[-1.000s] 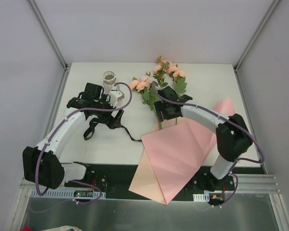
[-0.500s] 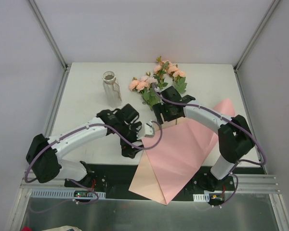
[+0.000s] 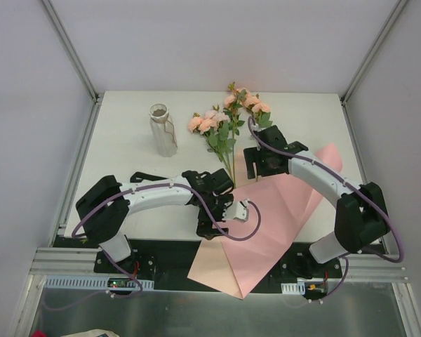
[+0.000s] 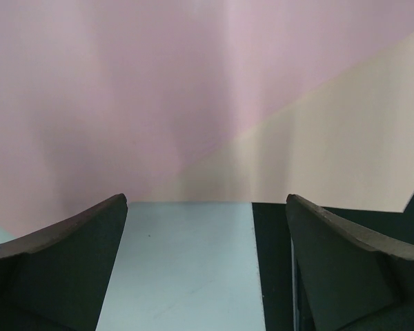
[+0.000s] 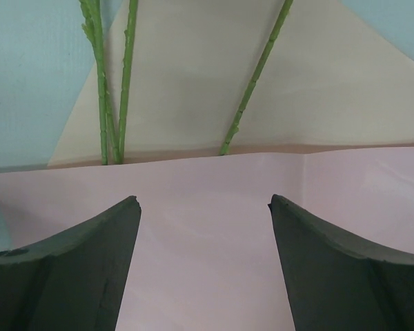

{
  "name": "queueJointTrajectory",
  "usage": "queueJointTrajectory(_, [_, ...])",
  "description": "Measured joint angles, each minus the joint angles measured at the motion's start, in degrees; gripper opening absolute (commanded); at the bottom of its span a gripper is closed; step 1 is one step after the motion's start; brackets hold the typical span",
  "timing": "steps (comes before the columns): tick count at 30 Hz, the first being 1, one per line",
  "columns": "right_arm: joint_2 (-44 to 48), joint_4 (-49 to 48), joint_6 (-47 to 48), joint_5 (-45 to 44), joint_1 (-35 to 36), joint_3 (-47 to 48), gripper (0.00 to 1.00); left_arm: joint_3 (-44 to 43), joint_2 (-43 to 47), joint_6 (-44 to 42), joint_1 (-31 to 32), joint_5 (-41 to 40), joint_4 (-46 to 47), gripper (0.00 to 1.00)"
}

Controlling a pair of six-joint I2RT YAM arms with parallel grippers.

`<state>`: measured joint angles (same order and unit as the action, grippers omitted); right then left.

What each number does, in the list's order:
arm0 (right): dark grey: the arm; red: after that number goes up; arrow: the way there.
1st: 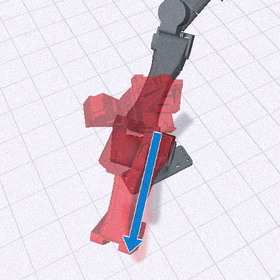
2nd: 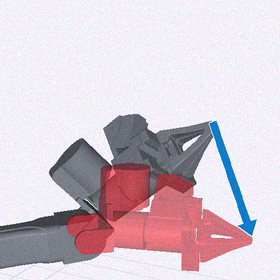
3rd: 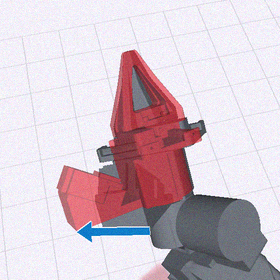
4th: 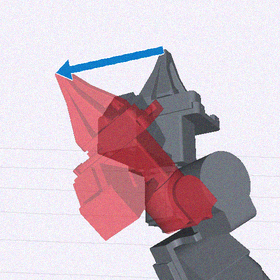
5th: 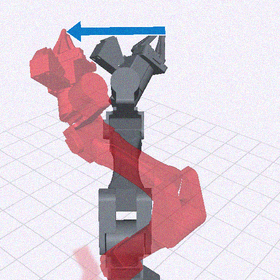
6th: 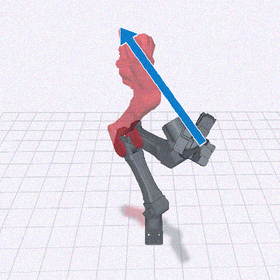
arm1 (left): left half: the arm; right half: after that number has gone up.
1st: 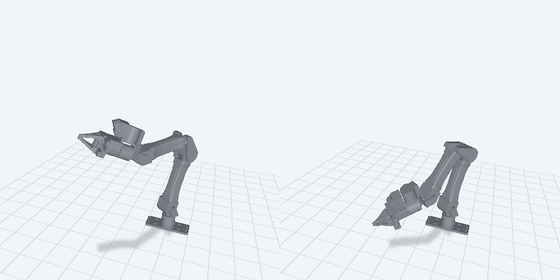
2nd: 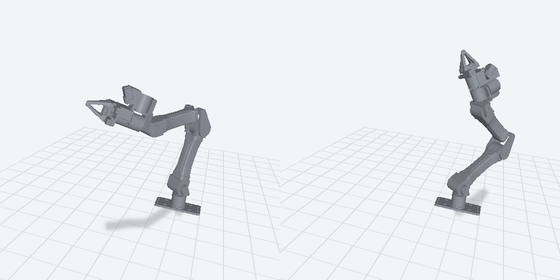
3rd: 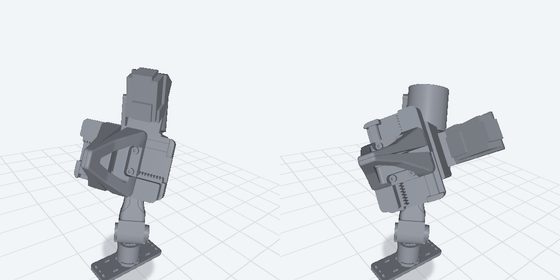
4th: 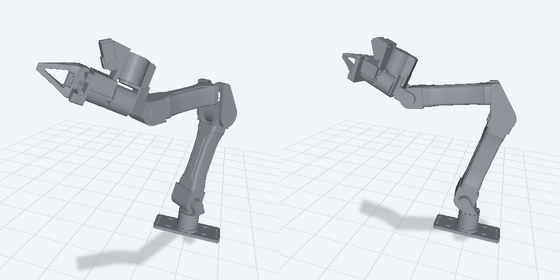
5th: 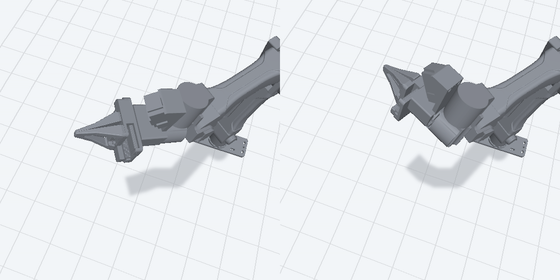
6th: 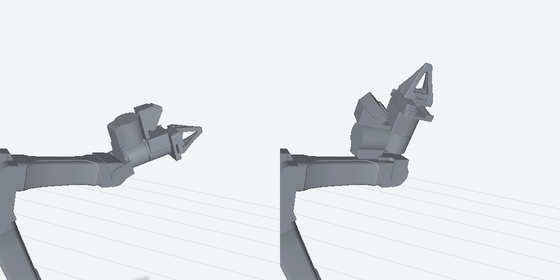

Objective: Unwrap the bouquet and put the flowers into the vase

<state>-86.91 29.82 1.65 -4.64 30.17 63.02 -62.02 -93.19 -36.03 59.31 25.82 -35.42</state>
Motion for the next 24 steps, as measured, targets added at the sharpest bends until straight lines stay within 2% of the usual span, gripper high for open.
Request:
queueJointTrajectory(3, [-0.3, -0.2, 1.2, 4.3, -1.5, -0.4, 0.78, 1.0, -1.2, 0.0, 0.2, -1.4, 3.3, 0.99])
queueJointTrajectory(8, [-4.0, -1.6, 7.4, 18.9, -1.6, 0.4, 0.78, 1.8, 0.2, 1.4, -1.9, -2.1, 3.9, 0.99])
queueJointTrajectory(12, [-10.5, -0.6, 13.7, 26.5, -1.1, 3.9, 0.75, 1.9, 5.1, 4.6, -12.7, 1.6, 3.1, 0.99])
queueJointTrajectory(16, [-14.3, -0.9, 17.9, 30.0, -1.1, 5.4, 0.75, 1.9, 11.1, 7.1, -21.3, 3.8, 2.1, 0.99])
queueJointTrajectory(20, [-15.2, -1.3, 20.1, 30.6, -1.1, 5.4, 0.72, 2.2, 14.0, 8.7, -21.8, 6.3, 1.6, 0.99])
queueJointTrajectory(24, [-14.2, -3.5, 19.8, 27.8, -1.0, 4.5, 0.71, 1.0, 10.0, 10.4, -21.8, 8.8, 1.7, 0.99])
